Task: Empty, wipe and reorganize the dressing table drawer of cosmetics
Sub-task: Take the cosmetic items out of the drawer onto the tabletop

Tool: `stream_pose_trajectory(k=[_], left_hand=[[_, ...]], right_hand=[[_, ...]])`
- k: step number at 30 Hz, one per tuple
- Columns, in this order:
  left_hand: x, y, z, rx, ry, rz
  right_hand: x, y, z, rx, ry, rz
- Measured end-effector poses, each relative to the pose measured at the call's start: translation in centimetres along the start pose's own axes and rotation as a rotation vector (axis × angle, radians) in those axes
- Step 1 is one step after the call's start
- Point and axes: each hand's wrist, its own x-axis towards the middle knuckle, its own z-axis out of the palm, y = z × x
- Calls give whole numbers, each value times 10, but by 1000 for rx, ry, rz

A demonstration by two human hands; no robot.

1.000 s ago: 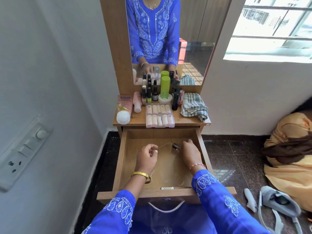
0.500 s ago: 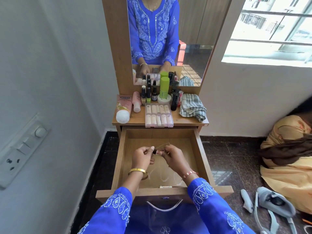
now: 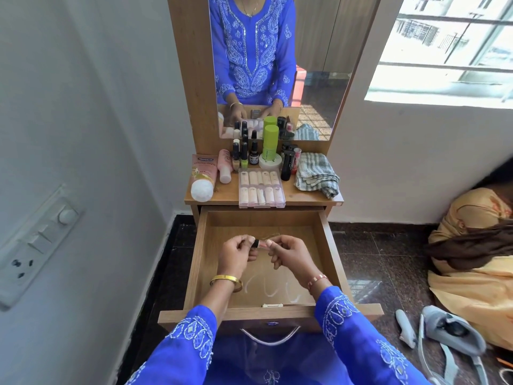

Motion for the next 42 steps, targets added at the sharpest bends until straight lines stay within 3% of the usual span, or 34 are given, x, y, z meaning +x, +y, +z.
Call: stream_pose_trajectory(k=[3, 7, 15, 21, 24, 30, 42], left_hand=[[-2, 5, 1, -48, -13, 30], [-6, 10, 1, -52, 0, 75], [-11, 45, 6, 81, 125, 327], [24, 87, 13, 163, 112, 395], [37, 98, 13, 244, 93, 422], [43, 99, 16, 374, 16, 483], [41, 95, 18, 417, 21, 511]], right_hand=[[-2, -3, -4, 283, 12, 45], [-4, -6, -7, 403, 35, 15], [-7, -35, -9, 194, 219, -210], [30, -73, -25, 71, 610, -330], [51, -83, -31, -118, 710, -319], [75, -76, -32, -465, 686, -310], [77, -67, -38, -537, 592, -316]])
